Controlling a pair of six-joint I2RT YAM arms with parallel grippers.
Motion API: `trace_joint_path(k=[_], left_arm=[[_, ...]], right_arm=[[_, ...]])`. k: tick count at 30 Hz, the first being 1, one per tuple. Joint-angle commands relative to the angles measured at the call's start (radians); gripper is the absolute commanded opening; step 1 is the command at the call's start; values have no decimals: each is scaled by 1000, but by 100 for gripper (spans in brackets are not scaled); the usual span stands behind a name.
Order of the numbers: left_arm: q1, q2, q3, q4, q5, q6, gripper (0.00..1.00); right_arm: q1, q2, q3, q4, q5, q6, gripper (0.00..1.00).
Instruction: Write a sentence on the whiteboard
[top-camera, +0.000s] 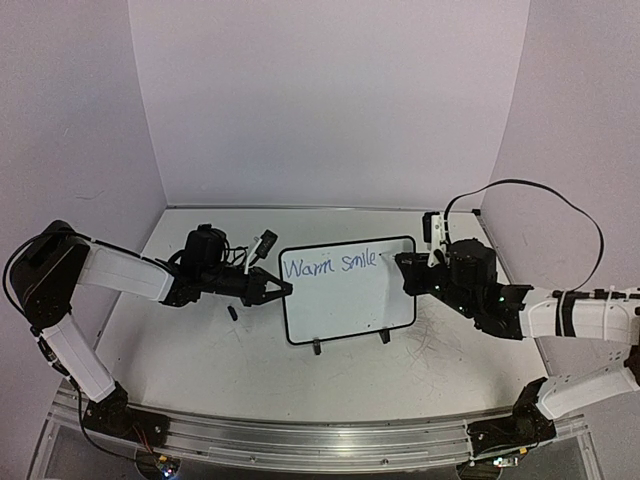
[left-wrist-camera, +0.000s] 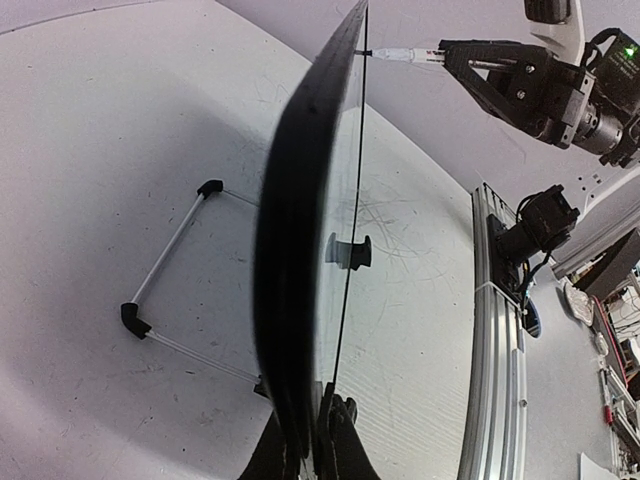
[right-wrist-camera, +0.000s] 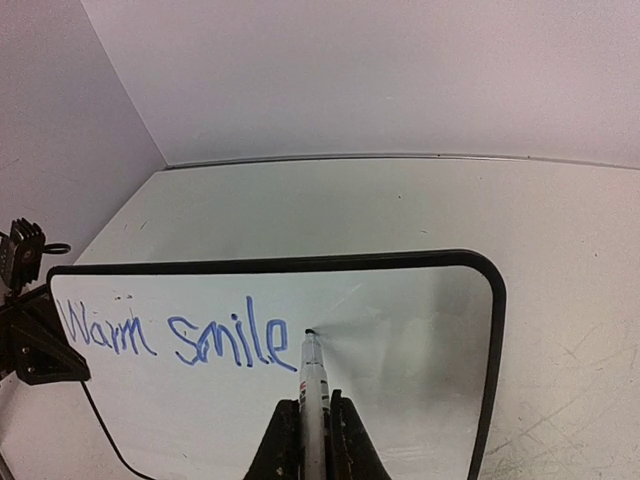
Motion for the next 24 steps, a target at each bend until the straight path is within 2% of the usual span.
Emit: trace_joint_path(k=[1,24], left_arm=[[6,-20,23,-61,-147,58,0],[6,-17,29,-69,-146,61,0]], right_arm=[[-6,16,41,43,36,0,0],[-5,29,24,-9,-28,0,0]])
